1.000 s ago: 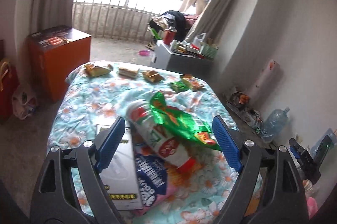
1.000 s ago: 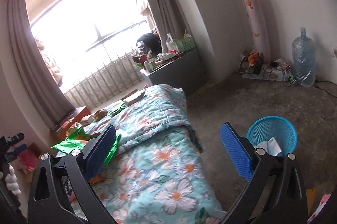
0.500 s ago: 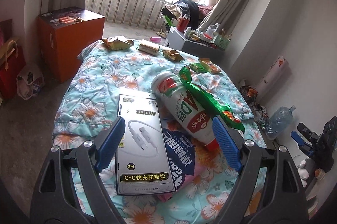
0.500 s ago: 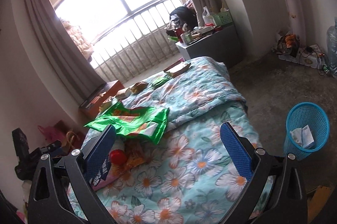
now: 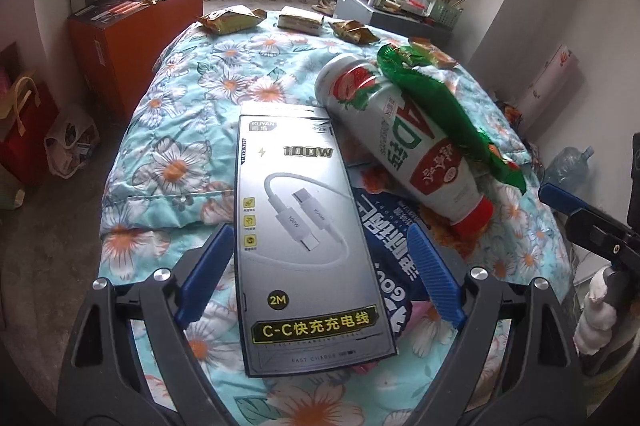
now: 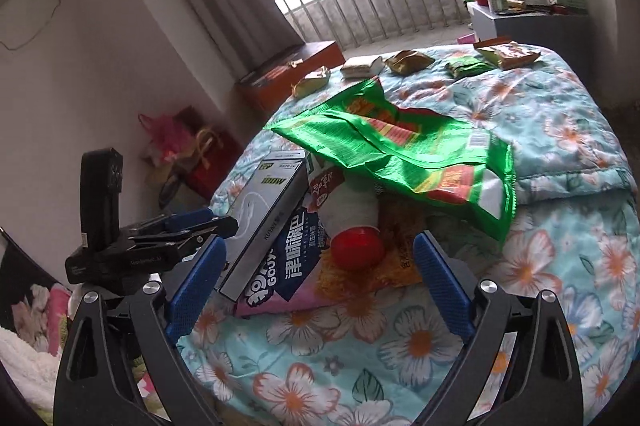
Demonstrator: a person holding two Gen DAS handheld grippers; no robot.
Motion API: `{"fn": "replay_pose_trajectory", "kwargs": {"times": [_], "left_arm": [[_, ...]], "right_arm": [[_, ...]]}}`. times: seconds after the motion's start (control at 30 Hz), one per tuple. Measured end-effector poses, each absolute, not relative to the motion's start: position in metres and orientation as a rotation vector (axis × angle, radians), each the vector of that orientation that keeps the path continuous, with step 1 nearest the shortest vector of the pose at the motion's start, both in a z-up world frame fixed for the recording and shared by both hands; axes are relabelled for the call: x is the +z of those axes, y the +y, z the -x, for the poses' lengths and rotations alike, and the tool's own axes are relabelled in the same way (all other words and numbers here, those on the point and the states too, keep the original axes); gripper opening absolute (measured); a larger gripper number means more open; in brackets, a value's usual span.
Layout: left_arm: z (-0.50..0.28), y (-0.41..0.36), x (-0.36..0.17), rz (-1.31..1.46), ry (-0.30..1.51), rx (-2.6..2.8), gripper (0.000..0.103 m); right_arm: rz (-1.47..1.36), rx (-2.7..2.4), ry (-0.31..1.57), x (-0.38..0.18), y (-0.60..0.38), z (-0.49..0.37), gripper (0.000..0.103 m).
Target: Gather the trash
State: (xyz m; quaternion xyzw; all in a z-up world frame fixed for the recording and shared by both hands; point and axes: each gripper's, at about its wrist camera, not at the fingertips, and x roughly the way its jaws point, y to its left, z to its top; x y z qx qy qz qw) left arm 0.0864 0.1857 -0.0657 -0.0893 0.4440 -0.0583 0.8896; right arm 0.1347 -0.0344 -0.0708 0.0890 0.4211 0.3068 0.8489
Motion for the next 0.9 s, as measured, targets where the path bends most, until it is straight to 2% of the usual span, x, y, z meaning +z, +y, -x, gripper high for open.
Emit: {"fn": "replay_pose_trajectory", "kwargs": {"times": [0.37,0.5,0.7,0.77,0.9], "left_arm": [[-0.111,0.193,-0.090,0.239,1.009,-0.119,0.084],[-0.117,0.192,-0.096,0.234,1.022,-0.105,0.084],[-0.119,0.198,-0.098,0.259,1.011,-0.095,0.082],[-0.117,0.199,-0.096,0.262,1.004,-0.099,0.076],[-0.111,0.200,-0.092,0.241,0.987,-0.087,0.076]], "right_arm": [[-0.016,0.621,1.009,-0.082,0.018,-0.188,0.089],[0.013,0.600,1.025,-0.087,0.029,-0.197,0.081],[0.007,0.567,1.059,-0.096,0.028,-0.202,0.054],[-0.018,0.571,1.066,-0.096,0.025,-0.202,0.054],[-0.020,0.574,1.067,-0.094,0.024,-0.199,0.054]]}}
